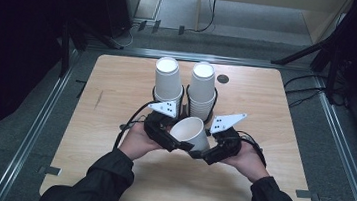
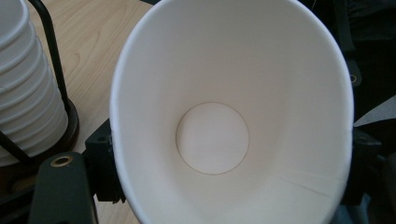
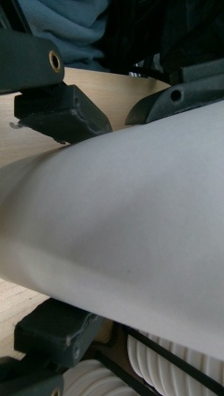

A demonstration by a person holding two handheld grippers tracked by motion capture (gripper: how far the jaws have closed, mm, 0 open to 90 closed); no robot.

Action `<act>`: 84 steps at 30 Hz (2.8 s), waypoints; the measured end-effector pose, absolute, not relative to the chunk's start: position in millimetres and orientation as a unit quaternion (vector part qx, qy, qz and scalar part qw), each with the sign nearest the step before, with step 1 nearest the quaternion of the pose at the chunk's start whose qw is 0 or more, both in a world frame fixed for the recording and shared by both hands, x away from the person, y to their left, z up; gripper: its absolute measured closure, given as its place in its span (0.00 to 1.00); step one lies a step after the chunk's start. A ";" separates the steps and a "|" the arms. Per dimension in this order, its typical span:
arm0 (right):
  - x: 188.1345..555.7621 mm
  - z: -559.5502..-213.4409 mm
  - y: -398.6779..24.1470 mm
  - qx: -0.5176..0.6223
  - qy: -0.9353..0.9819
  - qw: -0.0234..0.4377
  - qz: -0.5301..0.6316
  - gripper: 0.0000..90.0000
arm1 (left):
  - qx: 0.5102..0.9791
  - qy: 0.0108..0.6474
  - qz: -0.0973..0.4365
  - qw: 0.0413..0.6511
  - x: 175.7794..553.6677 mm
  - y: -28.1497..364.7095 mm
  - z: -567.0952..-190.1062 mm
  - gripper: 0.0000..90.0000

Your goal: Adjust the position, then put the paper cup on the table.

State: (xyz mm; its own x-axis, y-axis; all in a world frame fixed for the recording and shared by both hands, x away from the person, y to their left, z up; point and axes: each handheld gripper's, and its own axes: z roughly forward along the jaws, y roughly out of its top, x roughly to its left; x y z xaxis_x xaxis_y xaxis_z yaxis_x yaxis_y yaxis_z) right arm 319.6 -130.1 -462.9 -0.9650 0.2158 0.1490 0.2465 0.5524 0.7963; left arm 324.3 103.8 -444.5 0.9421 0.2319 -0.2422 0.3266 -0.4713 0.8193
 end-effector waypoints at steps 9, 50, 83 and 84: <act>316.5 -463.8 -125.4 -0.146 -0.886 0.021 -0.439 0.21 | 0.866 0.154 -0.041 0.474 322.4 102.0 -443.9 0.23; 316.8 -474.3 -175.1 -0.260 -0.898 -0.079 -0.346 0.16 | 0.895 0.193 -0.006 0.403 336.7 130.0 -454.4 0.22; 346.7 -466.7 -195.8 -0.323 -0.869 -0.097 -0.362 0.16 | 0.869 0.275 0.027 0.411 327.4 197.8 -445.9 0.21; 347.6 -466.7 -195.7 -0.321 -0.870 -0.097 -0.361 0.16 | 0.867 0.278 0.029 0.412 326.8 199.5 -445.9 0.21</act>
